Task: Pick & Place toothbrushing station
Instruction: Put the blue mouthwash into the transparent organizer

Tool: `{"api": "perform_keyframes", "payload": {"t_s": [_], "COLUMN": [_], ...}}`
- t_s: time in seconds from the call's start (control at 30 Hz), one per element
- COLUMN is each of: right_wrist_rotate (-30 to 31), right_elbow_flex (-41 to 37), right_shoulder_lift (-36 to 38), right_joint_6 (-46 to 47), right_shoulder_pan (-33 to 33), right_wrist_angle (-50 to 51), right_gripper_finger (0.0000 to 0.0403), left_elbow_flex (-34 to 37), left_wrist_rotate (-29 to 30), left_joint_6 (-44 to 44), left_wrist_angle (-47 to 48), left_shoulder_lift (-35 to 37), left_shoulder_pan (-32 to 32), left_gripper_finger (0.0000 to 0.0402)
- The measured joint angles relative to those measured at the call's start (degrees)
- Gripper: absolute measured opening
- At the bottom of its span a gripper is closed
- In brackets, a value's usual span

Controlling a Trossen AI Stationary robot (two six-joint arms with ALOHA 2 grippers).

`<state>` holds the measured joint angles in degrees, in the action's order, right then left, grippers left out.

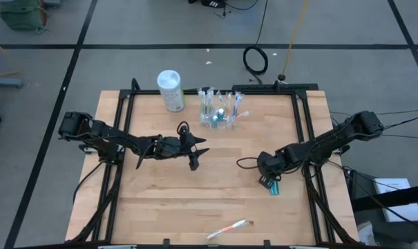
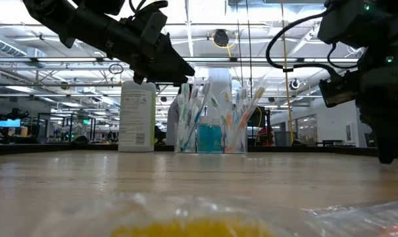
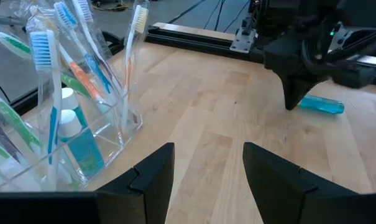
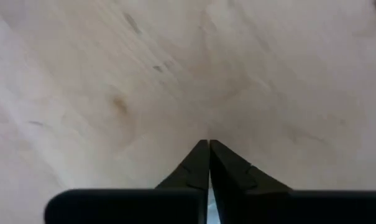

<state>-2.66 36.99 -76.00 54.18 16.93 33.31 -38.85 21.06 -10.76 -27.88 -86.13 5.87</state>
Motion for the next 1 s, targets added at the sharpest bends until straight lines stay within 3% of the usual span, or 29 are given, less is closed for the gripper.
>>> {"api": "perform_keyframes", "payload": {"t_s": [0.4, 0.57, 1.0], "right_wrist_rotate": [-1.21, -6.48, -6.45], "right_elbow_flex": [0.04, 0.06, 0.09], "right_shoulder_lift": [5.07, 5.24, 5.25], "right_joint_6": [2.47, 12.87, 21.56], "right_shoulder_pan": [-3.12, -2.99, -2.97], "right_wrist_angle": [5.33, 5.63, 10.5], "right_gripper_finger": [0.0107, 0.014, 0.0159], "left_elbow_flex": [0.0, 0.0, 0.0], "left_wrist_rotate": [-0.02, -0.02, -0.06], "left_joint_6": [0.02, 0.03, 0.02], "left_wrist_angle": [0.41, 0.86, 0.87], "left_shoulder_lift": [0.0, -0.02, -0.02], "left_shoulder_pan": [0.0, 0.0, 0.0], "left_gripper_finger": [0.0198, 0.0198, 0.0198]}}
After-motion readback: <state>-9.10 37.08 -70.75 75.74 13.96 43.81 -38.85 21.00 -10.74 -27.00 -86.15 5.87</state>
